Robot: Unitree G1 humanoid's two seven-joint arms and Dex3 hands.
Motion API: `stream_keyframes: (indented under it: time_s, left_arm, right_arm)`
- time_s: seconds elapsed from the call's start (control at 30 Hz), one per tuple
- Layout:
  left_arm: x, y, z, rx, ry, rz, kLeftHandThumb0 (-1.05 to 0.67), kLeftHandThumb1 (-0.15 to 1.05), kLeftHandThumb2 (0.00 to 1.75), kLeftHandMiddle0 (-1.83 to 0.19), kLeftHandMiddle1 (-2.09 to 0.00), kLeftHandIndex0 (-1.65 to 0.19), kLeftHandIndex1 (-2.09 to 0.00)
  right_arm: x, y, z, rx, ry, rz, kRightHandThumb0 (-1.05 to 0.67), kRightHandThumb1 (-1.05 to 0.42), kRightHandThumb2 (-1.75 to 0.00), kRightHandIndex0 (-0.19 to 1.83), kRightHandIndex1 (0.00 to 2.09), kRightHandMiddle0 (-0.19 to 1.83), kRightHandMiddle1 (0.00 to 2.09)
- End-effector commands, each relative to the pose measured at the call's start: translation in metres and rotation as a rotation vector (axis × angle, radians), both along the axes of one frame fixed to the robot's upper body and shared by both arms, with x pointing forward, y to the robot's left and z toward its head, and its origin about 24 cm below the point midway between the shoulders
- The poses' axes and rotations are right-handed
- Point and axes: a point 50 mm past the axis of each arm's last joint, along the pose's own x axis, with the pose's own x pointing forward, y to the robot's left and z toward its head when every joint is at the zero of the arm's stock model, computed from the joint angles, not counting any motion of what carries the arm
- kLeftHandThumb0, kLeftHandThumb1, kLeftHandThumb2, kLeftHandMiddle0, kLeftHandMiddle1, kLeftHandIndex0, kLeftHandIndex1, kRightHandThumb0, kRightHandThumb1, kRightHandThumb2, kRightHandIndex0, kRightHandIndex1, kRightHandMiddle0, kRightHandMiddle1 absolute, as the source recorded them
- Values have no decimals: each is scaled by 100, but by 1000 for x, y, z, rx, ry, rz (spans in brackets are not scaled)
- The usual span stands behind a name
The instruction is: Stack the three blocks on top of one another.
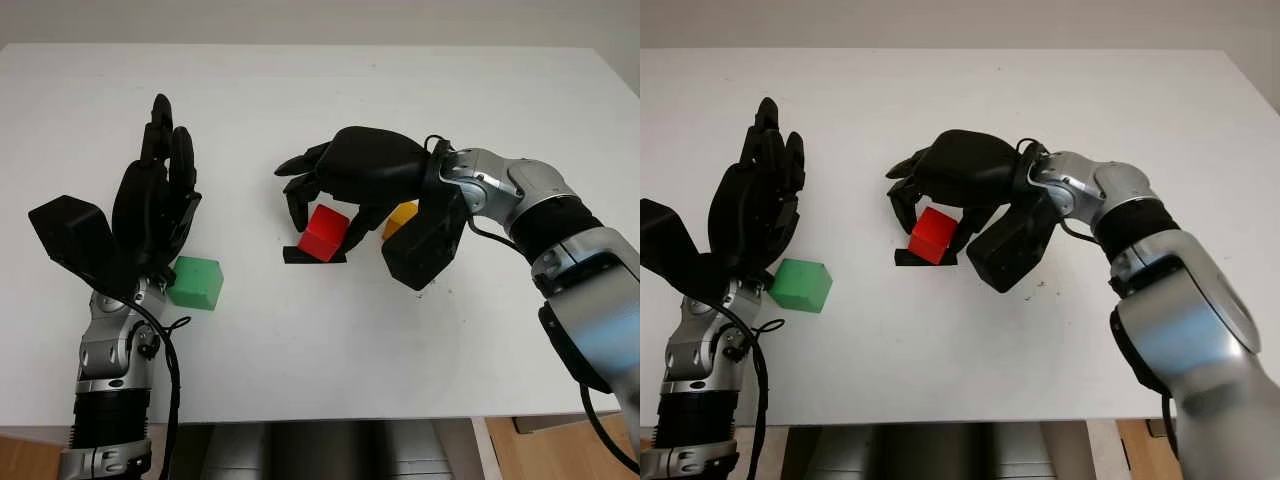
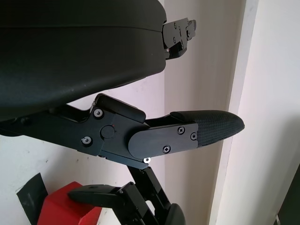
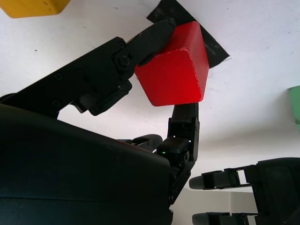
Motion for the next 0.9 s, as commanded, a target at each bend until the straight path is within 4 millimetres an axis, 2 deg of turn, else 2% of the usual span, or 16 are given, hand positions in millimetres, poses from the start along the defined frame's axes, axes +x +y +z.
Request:
stream_keyframes:
  time_s: [0.0, 0.63, 0.8, 0.83, 0.87]
  left_arm:
    - [-1, 0, 3, 0, -17, 3, -77, 105, 56, 19, 0, 19, 0]
    - [-3, -3, -1, -18, -14, 11, -77, 105, 54, 19, 0, 19, 0]
    - [-4, -3, -2, -20, -11, 10, -77, 105, 54, 19, 0, 19, 0]
    - [-4, -4, -2, -20, -11, 9, -77, 105, 55, 19, 0, 19, 0]
    - [-4, -4, -2, -18, -11, 7, -76, 105, 55, 19, 0, 19, 0]
  right_arm:
    - [0, 4, 7, -3, -20, 21, -48, -88, -6, 42, 5, 61, 130]
    - [-1, 6, -2, -28, -17, 36, -51, -88, -6, 40, 4, 59, 134]
    - [0, 4, -3, -58, -21, 21, -63, -83, -5, 34, 2, 38, 113]
    - [1, 3, -3, -66, -16, 10, -65, -82, -5, 30, 2, 33, 106]
    - [2, 3, -3, -70, -8, 1, -66, -81, -5, 24, 2, 26, 90]
